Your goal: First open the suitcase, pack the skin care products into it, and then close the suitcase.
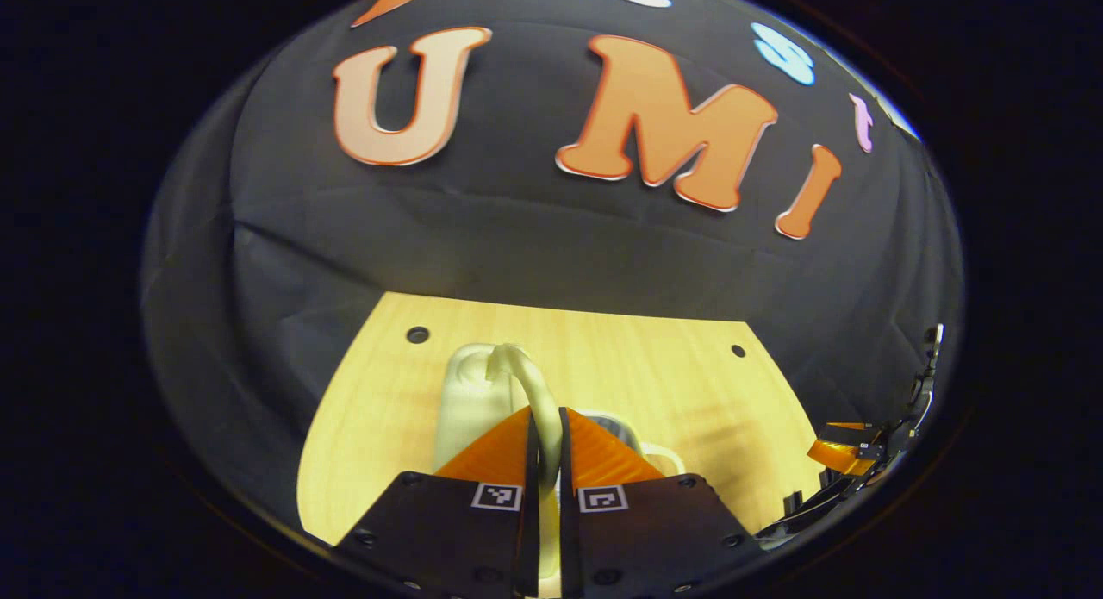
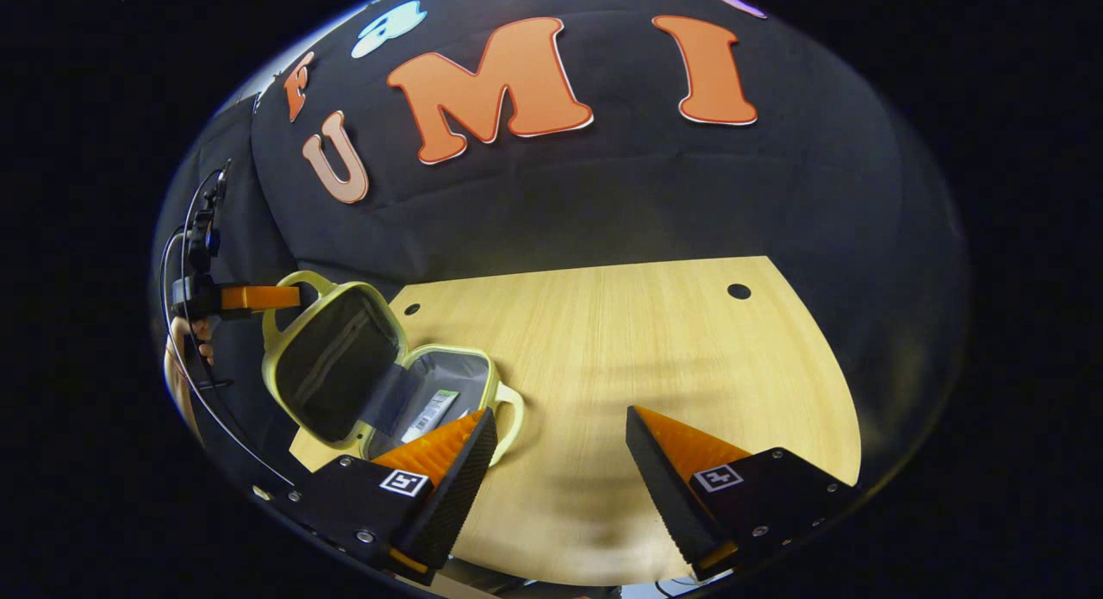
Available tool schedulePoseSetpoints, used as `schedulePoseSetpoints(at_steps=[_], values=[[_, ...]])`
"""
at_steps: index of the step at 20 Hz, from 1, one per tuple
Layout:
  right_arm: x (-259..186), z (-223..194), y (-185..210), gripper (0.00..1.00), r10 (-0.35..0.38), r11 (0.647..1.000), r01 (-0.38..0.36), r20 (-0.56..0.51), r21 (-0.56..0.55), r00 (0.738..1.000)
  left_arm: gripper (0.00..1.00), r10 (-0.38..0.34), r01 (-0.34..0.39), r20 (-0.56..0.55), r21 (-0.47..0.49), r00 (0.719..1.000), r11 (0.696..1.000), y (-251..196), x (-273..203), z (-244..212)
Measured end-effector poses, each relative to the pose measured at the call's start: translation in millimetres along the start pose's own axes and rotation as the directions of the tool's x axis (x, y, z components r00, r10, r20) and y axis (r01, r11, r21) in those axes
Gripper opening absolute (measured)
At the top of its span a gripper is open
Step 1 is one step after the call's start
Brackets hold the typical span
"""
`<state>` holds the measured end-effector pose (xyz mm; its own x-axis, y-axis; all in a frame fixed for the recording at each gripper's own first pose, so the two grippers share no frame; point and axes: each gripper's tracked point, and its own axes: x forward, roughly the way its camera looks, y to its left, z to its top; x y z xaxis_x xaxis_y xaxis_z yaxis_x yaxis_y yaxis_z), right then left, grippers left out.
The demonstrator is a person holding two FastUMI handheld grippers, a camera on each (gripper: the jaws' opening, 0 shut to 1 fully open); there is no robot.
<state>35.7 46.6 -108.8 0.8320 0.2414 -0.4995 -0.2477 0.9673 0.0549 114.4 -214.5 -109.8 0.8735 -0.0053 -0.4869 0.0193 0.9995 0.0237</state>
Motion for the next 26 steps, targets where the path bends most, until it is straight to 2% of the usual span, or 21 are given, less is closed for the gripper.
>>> schedulePoseSetpoints(at_steps=[5,10,16,19,24,26], values=[[-16.2,-3.1,-47.6,0.96,-0.027,0.999,0.027,0.004,0.017,1.0,0.1,-0.075,0.08,-0.061,0.07,0.995,0.994,-86.0,34.9,-32.1],[-27.7,-12.5,-85.0,0.96,-0.064,0.997,0.065,-0.014,0.034,0.998,0.1,-0.104,0.119,-0.146,0.1,0.984,0.988,-136.4,70.5,-69.9],[-32.2,-26.5,-106.2,0.96,-0.083,0.995,0.085,-0.043,0.049,0.996,0.1,-0.125,0.166,-0.252,0.15,0.96,0.975,-177.5,111.6,-129.3],[-30.4,-33.1,-111.4,0.96,-0.09,0.995,0.093,-0.058,0.041,0.994,0.1,-0.135,0.186,-0.313,0.141,0.94,0.972,-185.9,129.5,-161.8],[-30.3,-37.1,-114.2,0.96,-0.093,0.994,0.096,-0.069,0.043,0.993,0.1,-0.109,0.181,-0.375,0.162,0.921,0.97,-190.9,146.0,-200.4],[-30.3,-37.0,-112.6,0.96,-0.092,0.995,0.095,-0.068,0.038,0.993,0.1,-0.087,0.17,-0.379,0.193,0.921,0.966,-191.5,148.9,-207.7]])
